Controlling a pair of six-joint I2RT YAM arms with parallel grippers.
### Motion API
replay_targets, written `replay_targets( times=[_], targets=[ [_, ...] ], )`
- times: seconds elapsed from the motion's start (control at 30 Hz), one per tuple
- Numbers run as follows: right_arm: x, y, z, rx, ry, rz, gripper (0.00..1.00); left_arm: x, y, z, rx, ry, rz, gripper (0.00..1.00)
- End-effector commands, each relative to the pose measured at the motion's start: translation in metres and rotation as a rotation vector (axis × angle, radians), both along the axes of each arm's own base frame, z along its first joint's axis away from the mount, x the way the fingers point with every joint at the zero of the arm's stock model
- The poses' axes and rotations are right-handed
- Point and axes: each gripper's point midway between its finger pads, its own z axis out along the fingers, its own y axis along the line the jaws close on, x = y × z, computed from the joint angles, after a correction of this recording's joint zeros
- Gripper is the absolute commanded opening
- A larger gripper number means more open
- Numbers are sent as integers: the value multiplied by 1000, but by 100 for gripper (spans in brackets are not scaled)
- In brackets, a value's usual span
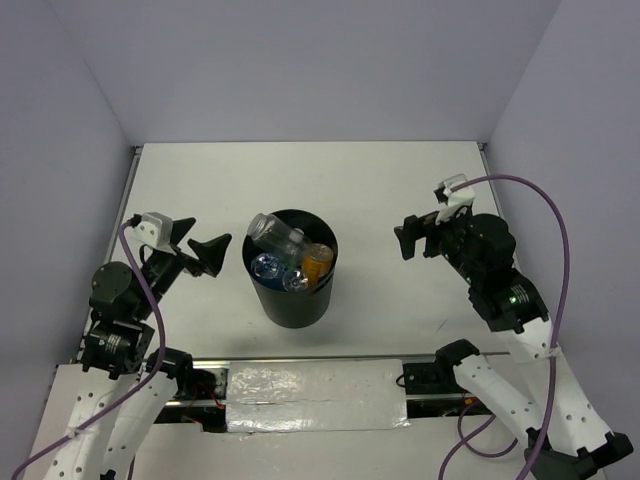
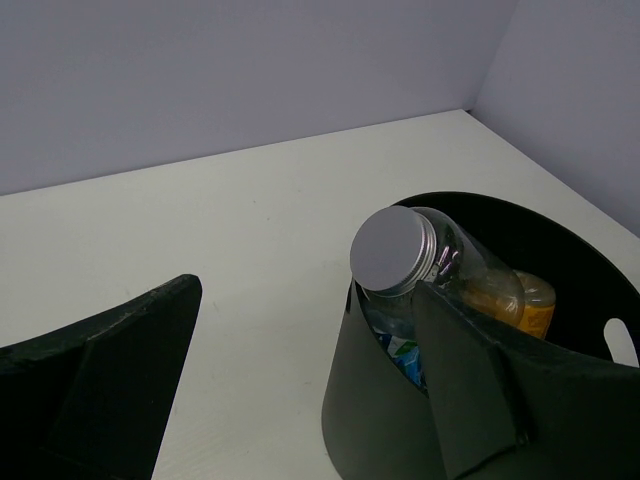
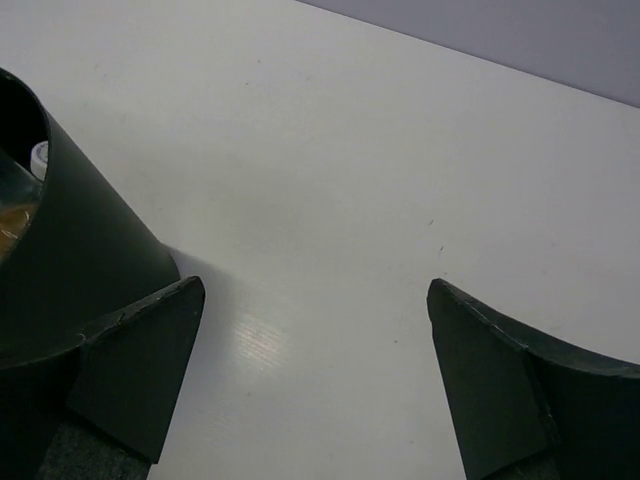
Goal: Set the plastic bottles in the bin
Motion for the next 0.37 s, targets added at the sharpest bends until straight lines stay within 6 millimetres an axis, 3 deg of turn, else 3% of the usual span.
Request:
replay_targets(
  times=[0.0,0.33],
  targets=[
    [-3,-15,8,54,-55,-90,100,-3,-1,12,-31,-55,-9,99],
    [-1,-15,-10,69,-76,-101,100,-3,-1,7,-27,-40,-6,99]
  ],
)
